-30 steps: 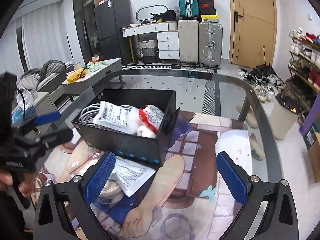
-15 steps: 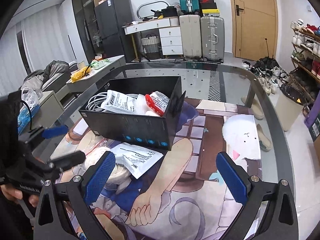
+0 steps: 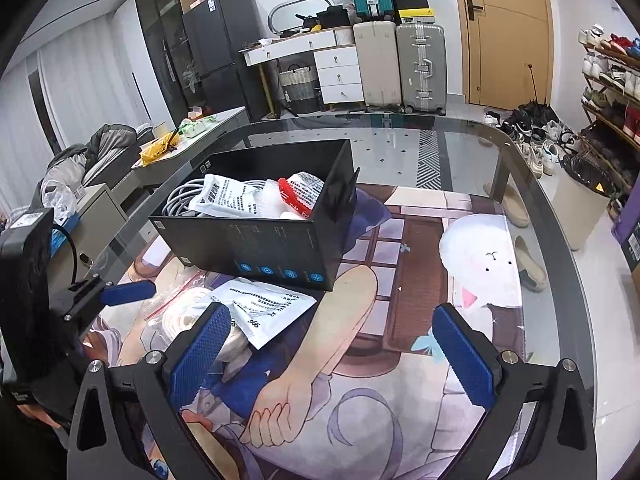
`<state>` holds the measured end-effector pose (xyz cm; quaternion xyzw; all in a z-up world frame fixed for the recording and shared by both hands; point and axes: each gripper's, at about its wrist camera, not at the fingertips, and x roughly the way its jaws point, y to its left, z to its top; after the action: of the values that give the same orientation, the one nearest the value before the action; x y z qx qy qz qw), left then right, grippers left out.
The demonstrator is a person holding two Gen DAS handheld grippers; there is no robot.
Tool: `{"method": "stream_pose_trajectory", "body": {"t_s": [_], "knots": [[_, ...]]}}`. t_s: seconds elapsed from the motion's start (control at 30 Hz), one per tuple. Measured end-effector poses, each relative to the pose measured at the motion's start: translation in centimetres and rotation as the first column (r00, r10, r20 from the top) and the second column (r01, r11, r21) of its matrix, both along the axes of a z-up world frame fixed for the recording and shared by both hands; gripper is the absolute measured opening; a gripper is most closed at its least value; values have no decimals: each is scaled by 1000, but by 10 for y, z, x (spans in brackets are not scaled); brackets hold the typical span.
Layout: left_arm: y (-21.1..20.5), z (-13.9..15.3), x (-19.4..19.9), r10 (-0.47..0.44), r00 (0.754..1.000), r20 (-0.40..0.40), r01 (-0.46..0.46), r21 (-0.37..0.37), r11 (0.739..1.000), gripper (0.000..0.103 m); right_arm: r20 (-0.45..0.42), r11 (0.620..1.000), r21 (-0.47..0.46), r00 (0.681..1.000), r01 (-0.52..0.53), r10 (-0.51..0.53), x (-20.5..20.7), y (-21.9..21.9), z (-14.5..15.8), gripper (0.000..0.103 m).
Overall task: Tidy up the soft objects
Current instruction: 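Grasp the bagged white rope coil with the left gripper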
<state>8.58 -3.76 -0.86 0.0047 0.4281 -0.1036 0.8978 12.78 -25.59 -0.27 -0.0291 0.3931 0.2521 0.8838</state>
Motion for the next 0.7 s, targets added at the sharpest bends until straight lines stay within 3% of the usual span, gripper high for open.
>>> {"method": "stream_pose_trajectory", "body": {"t_s": [0.33, 0.7], "knots": [[-5, -12, 18, 25, 997, -71, -25, -1, 1000, 103, -19, 1000, 1, 1000, -1, 1, 2, 1, -5, 102], [-14, -18, 28, 32, 996, -82, -28, 48, 998, 103, -40, 1000, -1, 999, 6, -6, 6, 0, -12, 102]]}}
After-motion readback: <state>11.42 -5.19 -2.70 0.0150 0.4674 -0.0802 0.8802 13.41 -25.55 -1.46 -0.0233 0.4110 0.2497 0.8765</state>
